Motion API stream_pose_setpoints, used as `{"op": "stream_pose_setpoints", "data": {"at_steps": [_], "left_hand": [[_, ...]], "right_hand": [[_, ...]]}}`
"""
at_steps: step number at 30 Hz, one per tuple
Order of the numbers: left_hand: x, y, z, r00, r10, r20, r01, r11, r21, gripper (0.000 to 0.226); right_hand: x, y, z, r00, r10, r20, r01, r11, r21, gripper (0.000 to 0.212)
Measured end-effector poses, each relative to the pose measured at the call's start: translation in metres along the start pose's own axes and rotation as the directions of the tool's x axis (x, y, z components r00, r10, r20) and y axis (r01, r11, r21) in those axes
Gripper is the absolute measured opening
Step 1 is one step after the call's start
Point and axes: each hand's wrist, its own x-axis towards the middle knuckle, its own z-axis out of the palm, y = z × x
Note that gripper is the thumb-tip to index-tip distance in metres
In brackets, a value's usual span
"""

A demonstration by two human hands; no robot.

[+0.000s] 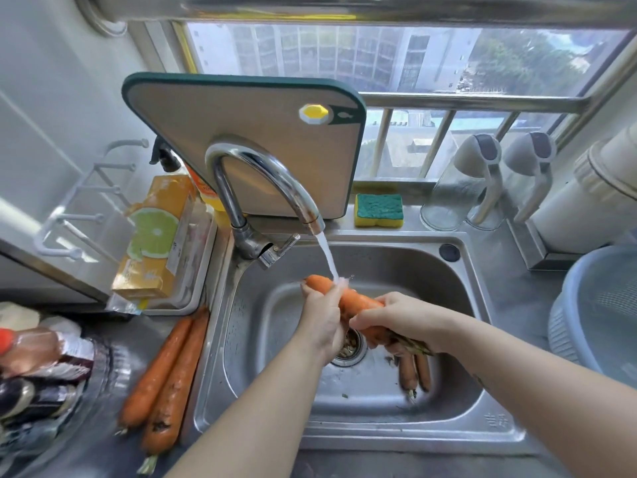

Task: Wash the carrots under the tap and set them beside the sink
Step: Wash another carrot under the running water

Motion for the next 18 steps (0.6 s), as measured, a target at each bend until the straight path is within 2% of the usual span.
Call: {"op": "stream_pose_setpoints", "data": {"at_steps": [2, 5, 8, 10, 12, 14, 16, 18], "left_hand": [[-0.002, 0.007, -0.005, 1.0, -0.005, 0.007, 0.005, 1.0, -0.02, 0.029], [0.003, 0.021, -0.018, 0.993, -0.068, -0.095, 0.057, 0.992, -0.11, 0.014], [0.002, 0.029, -0.036, 0.981, -0.162, -0.11, 0.149, 0.982, -0.113, 0.026], [0.0, 0.032, -0.045, 0.978, -0.18, -0.104, 0.166, 0.978, -0.124, 0.033], [-0.002, 0.034, -0.046, 0.972, -0.212, -0.102, 0.194, 0.968, -0.159, 0.029], [-0.008, 0.033, -0.042, 0.956, -0.281, -0.086, 0.26, 0.946, -0.195, 0.016], [-0.014, 0.028, -0.039, 0.933, -0.353, -0.07, 0.333, 0.921, -0.2, 0.01], [-0.016, 0.02, -0.045, 0.919, -0.389, -0.066, 0.378, 0.916, -0.137, 0.003]], "right_hand": [[0.001, -0.003, -0.001, 0.999, -0.035, 0.025, 0.035, 0.999, 0.034, 0.035], [0.007, -0.004, -0.009, 0.997, -0.064, -0.046, 0.071, 0.983, 0.168, 0.033], [0.009, -0.007, -0.021, 0.986, -0.072, -0.15, 0.099, 0.978, 0.181, 0.034], [0.012, -0.005, -0.026, 0.977, -0.084, -0.196, 0.139, 0.947, 0.288, 0.032], [0.019, -0.003, -0.026, 0.967, -0.078, -0.241, 0.192, 0.847, 0.495, 0.028], [0.029, -0.001, -0.019, 0.948, -0.018, -0.318, 0.239, 0.7, 0.672, 0.021], [0.041, 0.0, -0.009, 0.93, 0.038, -0.366, 0.275, 0.586, 0.762, 0.023], [0.05, 0.0, 0.001, 0.93, 0.027, -0.367, 0.299, 0.526, 0.796, 0.023]]}}
